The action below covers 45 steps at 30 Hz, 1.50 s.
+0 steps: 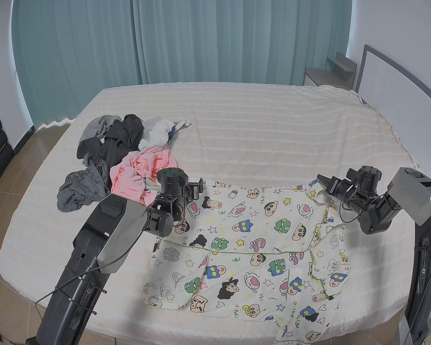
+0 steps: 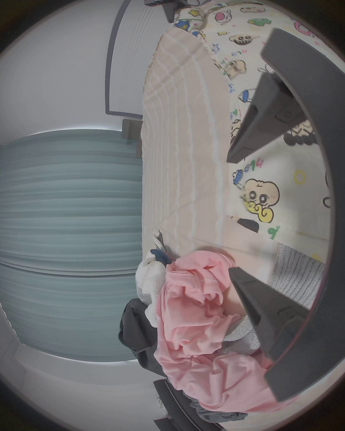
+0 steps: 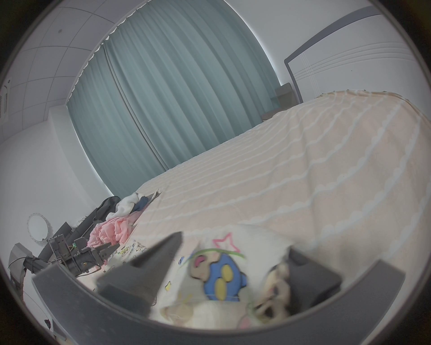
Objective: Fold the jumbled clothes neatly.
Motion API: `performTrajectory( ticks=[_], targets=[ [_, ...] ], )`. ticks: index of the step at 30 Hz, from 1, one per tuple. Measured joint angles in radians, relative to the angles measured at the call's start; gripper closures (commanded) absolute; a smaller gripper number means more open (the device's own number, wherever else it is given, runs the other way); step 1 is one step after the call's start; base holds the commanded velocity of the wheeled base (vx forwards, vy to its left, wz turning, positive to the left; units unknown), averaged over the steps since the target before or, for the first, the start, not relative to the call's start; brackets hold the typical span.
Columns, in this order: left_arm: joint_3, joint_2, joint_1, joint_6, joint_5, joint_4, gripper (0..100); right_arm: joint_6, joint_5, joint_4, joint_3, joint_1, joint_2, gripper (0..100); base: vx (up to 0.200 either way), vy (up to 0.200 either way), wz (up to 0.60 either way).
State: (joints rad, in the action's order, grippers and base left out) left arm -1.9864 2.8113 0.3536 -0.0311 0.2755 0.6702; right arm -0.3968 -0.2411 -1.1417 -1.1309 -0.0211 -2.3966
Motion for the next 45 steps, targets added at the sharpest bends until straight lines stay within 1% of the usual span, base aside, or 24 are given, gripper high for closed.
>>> performTrajectory(
  ticks=[4, 10, 16, 20, 27, 29, 30, 31, 33, 35, 39, 43, 45],
  targets=[
    [-0.009, 0.028, -0.002, 0.0, 0.034, -0.002, 0, 0.0, 0.021, 0.004, -0.064, 0.0, -0.041, 0, 0.0, 0.0, 0.0],
    [-0.013, 0.051, -0.017, 0.0, 0.063, 0.0, 0, 0.0, 0.105, 0.025, -0.152, -0.027, -0.08, 0, 0.0, 0.0, 0.0],
    [-0.014, 0.042, -0.024, -0.001, 0.064, -0.001, 0, -0.01, 0.123, 0.042, -0.19, -0.037, -0.096, 0, 0.0, 0.0, 0.0],
    [-0.014, 0.032, -0.022, -0.001, 0.065, -0.002, 0, -0.014, 0.13, 0.143, -0.178, -0.032, -0.101, 0, 0.0, 0.0, 0.0],
    [-0.014, 0.02, -0.018, -0.001, 0.066, -0.001, 0, -0.014, 0.187, 0.32, -0.177, -0.026, -0.089, 0, 0.0, 0.0, 0.0],
    [-0.014, 0.016, -0.017, 0.0, 0.066, 0.0, 0, -0.014, 0.22, 0.343, -0.187, -0.028, -0.08, 0, 0.0, 0.0, 0.0],
    [-0.014, 0.013, -0.016, -0.001, 0.066, 0.0, 0, -0.014, 0.259, 0.346, -0.202, -0.031, -0.076, 0, 0.0, 0.0, 0.0],
    [-0.014, 0.011, -0.016, -0.001, 0.066, 0.0, 0, -0.014, 0.274, 0.347, -0.207, -0.032, -0.075, 0, 0.0, 0.0, 0.0],
    [-0.013, 0.002, -0.016, -0.001, 0.066, 0.0, 0, -0.014, 0.333, 0.351, -0.23, -0.04, -0.071, 0, 0.0, 0.0, 0.0],
    [-0.007, -0.017, -0.016, -0.002, 0.066, 0.003, 0, -0.015, 0.364, 0.354, -0.247, -0.051, -0.067, 0, 0.0, 0.0, 0.0],
    [0.058, -0.066, -0.013, -0.017, 0.064, 0.005, 0, -0.015, 0.37, 0.361, -0.256, -0.068, -0.058, 0, 0.0, 0.0, 0.0],
    [0.167, -0.127, -0.008, -0.034, 0.061, 0.017, 0, -0.019, 0.37, 0.363, -0.246, -0.081, -0.048, 0, 0.0, 0.0, 0.0],
    [0.224, -0.158, -0.007, -0.039, 0.06, 0.03, 0, -0.041, 0.369, 0.364, -0.236, -0.084, -0.041, 0, 0.0, 0.0, 0.0]
  ],
)
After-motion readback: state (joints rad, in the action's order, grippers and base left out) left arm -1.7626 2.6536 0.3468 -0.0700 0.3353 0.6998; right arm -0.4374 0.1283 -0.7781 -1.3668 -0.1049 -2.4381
